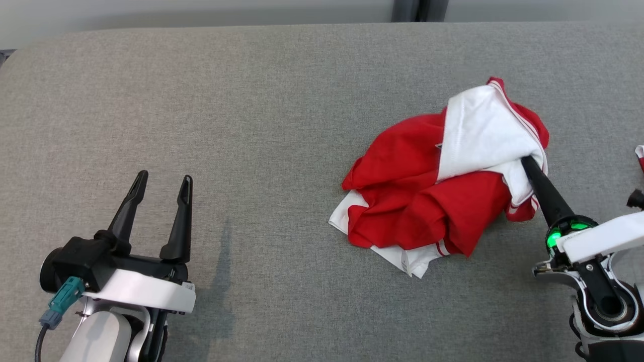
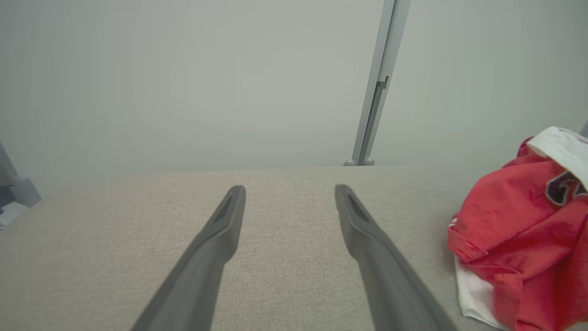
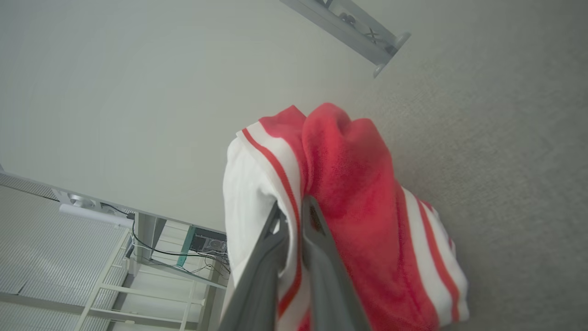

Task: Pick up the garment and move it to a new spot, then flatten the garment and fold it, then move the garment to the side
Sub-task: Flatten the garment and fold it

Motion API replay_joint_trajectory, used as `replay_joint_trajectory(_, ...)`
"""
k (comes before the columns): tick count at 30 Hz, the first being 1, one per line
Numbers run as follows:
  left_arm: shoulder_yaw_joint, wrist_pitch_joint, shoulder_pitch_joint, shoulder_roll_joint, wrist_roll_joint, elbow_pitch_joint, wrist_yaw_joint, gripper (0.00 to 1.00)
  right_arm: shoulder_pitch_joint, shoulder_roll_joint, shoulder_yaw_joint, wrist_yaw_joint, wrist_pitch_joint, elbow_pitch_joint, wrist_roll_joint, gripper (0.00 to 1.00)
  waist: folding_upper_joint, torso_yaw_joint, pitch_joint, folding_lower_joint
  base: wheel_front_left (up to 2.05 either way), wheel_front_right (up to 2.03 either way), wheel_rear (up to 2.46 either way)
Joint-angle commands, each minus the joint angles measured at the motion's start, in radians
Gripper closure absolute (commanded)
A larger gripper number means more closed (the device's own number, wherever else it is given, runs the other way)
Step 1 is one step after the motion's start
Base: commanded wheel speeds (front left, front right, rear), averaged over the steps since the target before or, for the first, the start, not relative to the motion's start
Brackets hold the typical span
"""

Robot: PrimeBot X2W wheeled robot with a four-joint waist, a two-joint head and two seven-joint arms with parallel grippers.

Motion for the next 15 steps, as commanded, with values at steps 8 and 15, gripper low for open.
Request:
replay_joint_trajectory(8,0.012,-0.005,-0.021,-0.006,0.014,0.012,-0.015,0.0,0.017,-0.001,-0.032,0.0,-0.012,0.201,0.151,0.9,0.0,-0.017,0.011,0.0,0.0,0.0,0.0)
replay_joint_trajectory(15,0.015,-0.005,-0.018,-0.007,0.022,0.028,-0.021,0.0,0.021,-0.012,-0.022,0.0,-0.113,0.265,0.088,0.0,0.0,-0.025,-0.002,0.0,0.0,0.0,0.0)
